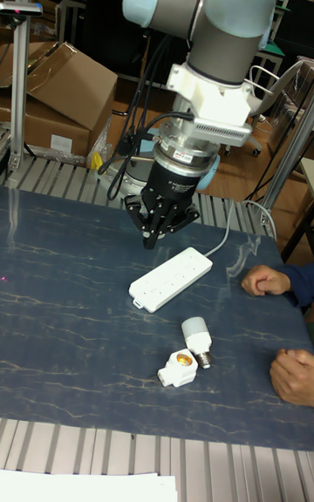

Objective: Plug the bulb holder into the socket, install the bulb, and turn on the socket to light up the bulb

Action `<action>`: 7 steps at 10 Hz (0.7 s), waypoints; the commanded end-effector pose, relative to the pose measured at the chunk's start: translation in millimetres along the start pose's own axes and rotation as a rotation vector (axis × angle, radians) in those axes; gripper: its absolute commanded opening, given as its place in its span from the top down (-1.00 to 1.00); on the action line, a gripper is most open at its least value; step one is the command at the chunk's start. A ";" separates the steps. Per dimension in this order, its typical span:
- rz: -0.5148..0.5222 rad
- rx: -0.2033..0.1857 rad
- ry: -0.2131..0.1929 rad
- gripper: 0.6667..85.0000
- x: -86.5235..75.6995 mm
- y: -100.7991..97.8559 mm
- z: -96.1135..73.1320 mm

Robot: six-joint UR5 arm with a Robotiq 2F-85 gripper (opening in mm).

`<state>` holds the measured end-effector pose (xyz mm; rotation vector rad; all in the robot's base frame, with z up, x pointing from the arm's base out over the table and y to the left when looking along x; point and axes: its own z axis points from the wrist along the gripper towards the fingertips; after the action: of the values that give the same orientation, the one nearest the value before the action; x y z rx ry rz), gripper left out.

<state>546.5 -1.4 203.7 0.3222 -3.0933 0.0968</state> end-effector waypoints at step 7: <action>-0.030 -0.048 -0.015 0.99 -52.9 27.8 -41.5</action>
<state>576.5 16.7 232.6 0.3289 -3.0887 0.1048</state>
